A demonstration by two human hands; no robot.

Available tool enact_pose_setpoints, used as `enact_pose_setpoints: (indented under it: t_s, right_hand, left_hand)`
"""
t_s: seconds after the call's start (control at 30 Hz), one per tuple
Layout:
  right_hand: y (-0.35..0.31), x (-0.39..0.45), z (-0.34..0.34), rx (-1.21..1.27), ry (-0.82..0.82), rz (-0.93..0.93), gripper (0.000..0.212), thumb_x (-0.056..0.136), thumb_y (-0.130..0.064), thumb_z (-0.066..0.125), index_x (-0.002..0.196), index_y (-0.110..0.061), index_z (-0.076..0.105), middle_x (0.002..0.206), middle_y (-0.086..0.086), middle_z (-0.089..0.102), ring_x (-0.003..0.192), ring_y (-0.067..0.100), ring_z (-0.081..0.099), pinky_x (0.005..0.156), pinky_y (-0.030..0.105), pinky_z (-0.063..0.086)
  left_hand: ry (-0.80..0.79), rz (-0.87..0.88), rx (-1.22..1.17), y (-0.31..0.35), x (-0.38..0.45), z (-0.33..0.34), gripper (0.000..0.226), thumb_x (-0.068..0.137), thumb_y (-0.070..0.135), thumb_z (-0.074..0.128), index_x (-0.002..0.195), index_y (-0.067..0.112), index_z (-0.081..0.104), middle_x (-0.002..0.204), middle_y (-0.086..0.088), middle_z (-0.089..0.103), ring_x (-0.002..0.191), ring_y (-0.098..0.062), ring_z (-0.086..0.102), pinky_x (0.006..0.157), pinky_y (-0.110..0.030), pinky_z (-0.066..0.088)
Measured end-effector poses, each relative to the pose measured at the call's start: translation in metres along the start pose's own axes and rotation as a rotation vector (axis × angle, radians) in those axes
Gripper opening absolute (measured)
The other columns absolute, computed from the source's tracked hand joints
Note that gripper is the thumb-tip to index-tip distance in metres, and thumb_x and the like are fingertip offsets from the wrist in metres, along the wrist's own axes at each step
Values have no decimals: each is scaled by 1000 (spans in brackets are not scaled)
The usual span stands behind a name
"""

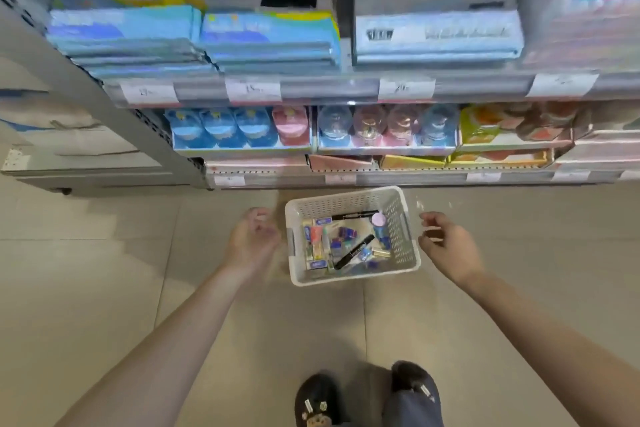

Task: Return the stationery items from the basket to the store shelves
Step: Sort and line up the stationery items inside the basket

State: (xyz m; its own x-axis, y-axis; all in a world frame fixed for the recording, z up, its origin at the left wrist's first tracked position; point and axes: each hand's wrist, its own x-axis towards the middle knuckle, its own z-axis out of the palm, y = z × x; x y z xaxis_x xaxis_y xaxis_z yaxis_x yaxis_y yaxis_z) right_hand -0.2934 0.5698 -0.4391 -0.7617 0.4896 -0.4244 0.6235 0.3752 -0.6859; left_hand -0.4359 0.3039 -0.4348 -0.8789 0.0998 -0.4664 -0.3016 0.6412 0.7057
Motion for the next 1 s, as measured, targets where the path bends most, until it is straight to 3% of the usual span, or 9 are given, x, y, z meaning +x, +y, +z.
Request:
enact_pose_setpoints:
  t_s: [0.07, 0.17, 0.3, 0.4, 0.5, 0.6, 0.67, 0.8, 1.0]
  right_hand:
    - [25, 28, 20, -25, 8, -6, 39, 88, -1, 56, 127, -5, 53, 116, 8, 59, 98, 19, 57, 86, 24, 44]
    - [62, 67, 49, -96, 15, -41, 42, 86, -1, 57, 128, -6, 53, 125, 10, 57, 111, 23, 58, 93, 29, 45]
    - [103, 107, 84, -209, 40, -130, 44, 81, 3, 58, 125, -1, 54, 128, 16, 49, 108, 28, 57, 99, 30, 43]
    - [127, 128, 102, -317, 109, -209, 50, 79, 3, 60, 128, 0, 51, 133, 17, 42, 108, 25, 53, 98, 16, 31]
    - [145, 143, 117, -388, 192, -291, 57, 78, 3, 60, 133, 2, 46, 140, 19, 38, 126, 34, 43, 107, 28, 30]
    - [154, 151, 125, -390, 206, -293, 63, 80, 4, 57, 140, -3, 38, 148, 15, 29, 128, 34, 42, 103, 33, 37]
    - [156, 152, 129, -374, 210, -264, 68, 81, 3, 55, 144, -9, 32, 152, 10, 23, 119, 33, 51, 92, 39, 47]
    - [163, 159, 130, -379, 233, -262, 74, 81, 10, 46, 147, -15, 26, 155, 1, 20, 102, 35, 61, 75, 44, 53]
    - [170, 153, 130, -359, 255, -305, 66, 82, 12, 42, 144, -11, 35, 155, 2, 24, 109, 28, 61, 84, 41, 53]
  left_hand:
    - [17, 7, 9, -23, 24, 27, 47, 78, -2, 64, 123, 1, 49, 81, -1, 54, 70, -12, 51, 58, -6, 39]
    - [28, 54, 78, -53, 53, 61, 56, 81, 10, 66, 133, 6, 43, 90, 2, 55, 82, -15, 52, 70, -19, 39]
    - [36, 127, 207, -92, 83, 97, 55, 89, 12, 54, 140, 13, 34, 122, -7, 53, 86, -12, 48, 65, -15, 37]
    - [5, 186, 235, -118, 105, 116, 51, 86, 9, 55, 132, 21, 36, 109, -5, 51, 86, -18, 53, 70, -29, 45]
    - [22, 206, 233, -136, 122, 129, 55, 82, 7, 57, 129, 24, 34, 87, -10, 54, 73, -28, 57, 61, -46, 54]
    - [69, 198, 305, -148, 133, 141, 72, 87, 9, 53, 147, 22, 15, 90, -16, 56, 70, -25, 50, 62, -36, 45]
    - [100, 212, 337, -154, 139, 146, 75, 89, 8, 48, 149, 22, 7, 90, -19, 58, 69, -23, 49, 61, -32, 39]
    - [101, 201, 336, -155, 143, 148, 77, 89, 5, 40, 150, 27, -2, 79, -6, 53, 68, -23, 53, 57, -33, 41]
    - [106, 250, 322, -157, 136, 146, 79, 88, -3, 38, 150, 28, -1, 61, 1, 45, 53, -13, 46, 45, -25, 31]
